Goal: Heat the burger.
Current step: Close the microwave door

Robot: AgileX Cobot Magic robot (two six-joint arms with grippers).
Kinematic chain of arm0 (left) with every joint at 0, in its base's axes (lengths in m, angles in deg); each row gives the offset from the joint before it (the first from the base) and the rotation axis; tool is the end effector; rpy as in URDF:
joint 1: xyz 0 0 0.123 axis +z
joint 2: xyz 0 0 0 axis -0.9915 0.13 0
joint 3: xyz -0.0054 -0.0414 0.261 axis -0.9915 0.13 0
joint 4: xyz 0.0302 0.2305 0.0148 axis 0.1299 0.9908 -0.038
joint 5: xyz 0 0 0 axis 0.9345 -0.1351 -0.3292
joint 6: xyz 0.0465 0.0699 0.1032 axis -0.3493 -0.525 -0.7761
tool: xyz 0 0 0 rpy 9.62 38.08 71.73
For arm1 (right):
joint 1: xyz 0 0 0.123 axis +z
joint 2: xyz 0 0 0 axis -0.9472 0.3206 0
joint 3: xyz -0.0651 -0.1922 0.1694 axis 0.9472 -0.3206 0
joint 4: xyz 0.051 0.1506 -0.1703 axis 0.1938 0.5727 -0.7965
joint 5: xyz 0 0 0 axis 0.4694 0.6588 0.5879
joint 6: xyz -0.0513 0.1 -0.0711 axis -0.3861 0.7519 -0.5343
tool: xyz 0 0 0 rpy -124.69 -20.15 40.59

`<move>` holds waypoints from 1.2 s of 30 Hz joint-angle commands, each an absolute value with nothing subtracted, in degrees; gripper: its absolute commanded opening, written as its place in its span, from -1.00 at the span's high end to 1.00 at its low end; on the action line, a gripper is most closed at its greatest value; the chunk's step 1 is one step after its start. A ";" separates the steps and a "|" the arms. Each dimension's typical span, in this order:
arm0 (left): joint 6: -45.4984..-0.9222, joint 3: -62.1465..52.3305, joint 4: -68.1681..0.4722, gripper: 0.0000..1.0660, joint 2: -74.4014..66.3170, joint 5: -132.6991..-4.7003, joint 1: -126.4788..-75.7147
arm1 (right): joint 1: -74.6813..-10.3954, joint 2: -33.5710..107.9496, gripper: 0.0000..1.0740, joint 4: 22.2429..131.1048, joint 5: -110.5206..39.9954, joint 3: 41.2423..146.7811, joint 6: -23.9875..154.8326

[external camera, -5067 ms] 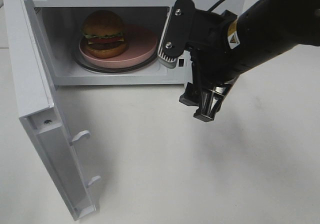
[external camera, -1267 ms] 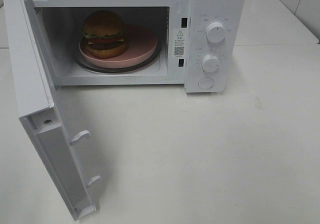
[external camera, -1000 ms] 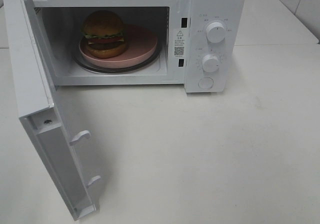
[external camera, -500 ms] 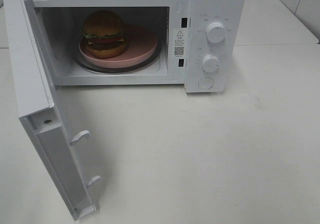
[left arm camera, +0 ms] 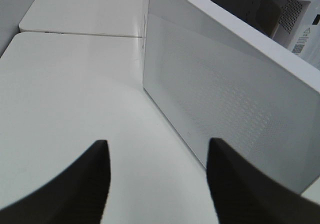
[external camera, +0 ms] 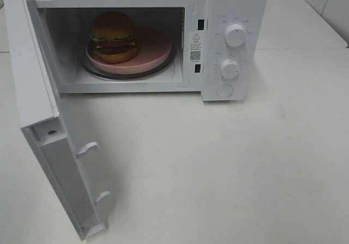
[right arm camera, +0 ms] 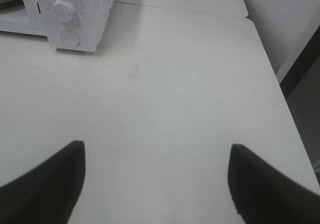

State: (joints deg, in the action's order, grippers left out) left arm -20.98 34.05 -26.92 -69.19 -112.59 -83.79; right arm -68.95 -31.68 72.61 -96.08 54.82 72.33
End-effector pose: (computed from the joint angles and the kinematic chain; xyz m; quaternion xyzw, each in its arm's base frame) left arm 0.0452 -0.0156 0.2734 0.0191 0.8272 -0.0656 0.5578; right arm 0.0399 -0.0060 0.2554 0.0003 0.8371 -0.0115 0.5469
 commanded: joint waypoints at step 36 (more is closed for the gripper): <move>-28.14 55.25 -26.86 1.00 -33.72 -43.20 -83.79 | -69.24 -33.17 -0.42 72.43 -95.57 54.76 72.04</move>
State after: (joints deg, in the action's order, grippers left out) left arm -28.31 55.02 -26.92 -33.78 -45.49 -83.79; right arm -68.95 -31.68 72.61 -96.08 54.82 72.33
